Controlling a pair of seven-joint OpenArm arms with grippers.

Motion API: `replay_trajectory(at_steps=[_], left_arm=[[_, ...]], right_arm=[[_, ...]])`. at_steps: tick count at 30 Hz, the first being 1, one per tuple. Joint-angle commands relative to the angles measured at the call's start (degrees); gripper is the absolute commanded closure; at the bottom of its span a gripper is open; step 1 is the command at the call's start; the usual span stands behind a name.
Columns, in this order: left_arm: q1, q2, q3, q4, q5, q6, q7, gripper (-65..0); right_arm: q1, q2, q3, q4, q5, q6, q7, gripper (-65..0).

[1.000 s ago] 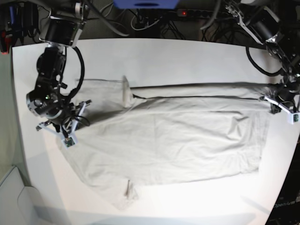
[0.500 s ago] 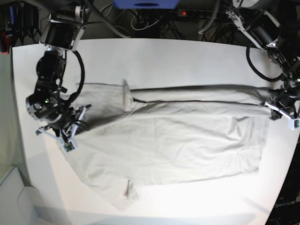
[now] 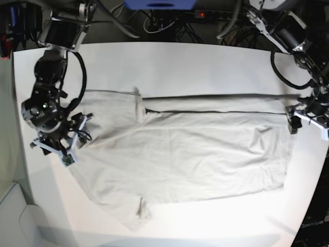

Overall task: Layout the t-shirt on the table in an organized manner, then fold the t-shirt properly
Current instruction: 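Release the folded edge and regrasp the folded strip with both grippers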

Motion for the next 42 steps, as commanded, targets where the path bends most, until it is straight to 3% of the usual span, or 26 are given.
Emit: replay_trajectory(at_steps=[1,5,12,28,35,37,42], left_arm=[[-0.81,-0.34,-1.74,1.97,-0.66,0.24,-1.32,-65.0],[-0.63,1.06,-6.05,3.91,-0.48,0.16,-0.97,-65.0],[2.01,0.45,-6.05,-3.21,-0.66,-0.28,-1.5,-65.0],[2.18,-0.61,-1.92,-12.18,-0.57,0.07,-8.7,-65.0],[2.18,-0.61,-1.92,-12.18,-0.39,0.16,-8.62,-25.2],[2.18,-0.61,-1.92,-12.18,-0.3,0.16,-8.53,-17.0],[2.18,-0.61,-1.83,-12.18,-0.22,0.16,-8.26,-15.9]], right_arm=[[0.16,0.05,0.12,2.69,0.61,-0.66,1.08,-39.0],[-4.76,-1.01,0.12,7.96,0.61,-0.66,1.08,-38.7],[-11.53,-3.47,0.21,9.02,0.61,-0.66,1.6,-38.7],[-13.55,-3.47,0.21,9.28,0.7,-0.66,1.25,-38.7],[-13.64,-3.47,0.21,9.37,0.7,-0.66,1.16,-38.7],[-14.69,-3.47,-0.06,9.37,0.7,-0.66,1.16,-38.7],[-17.07,-4.61,-0.23,9.9,0.88,-0.66,1.69,-38.8]])
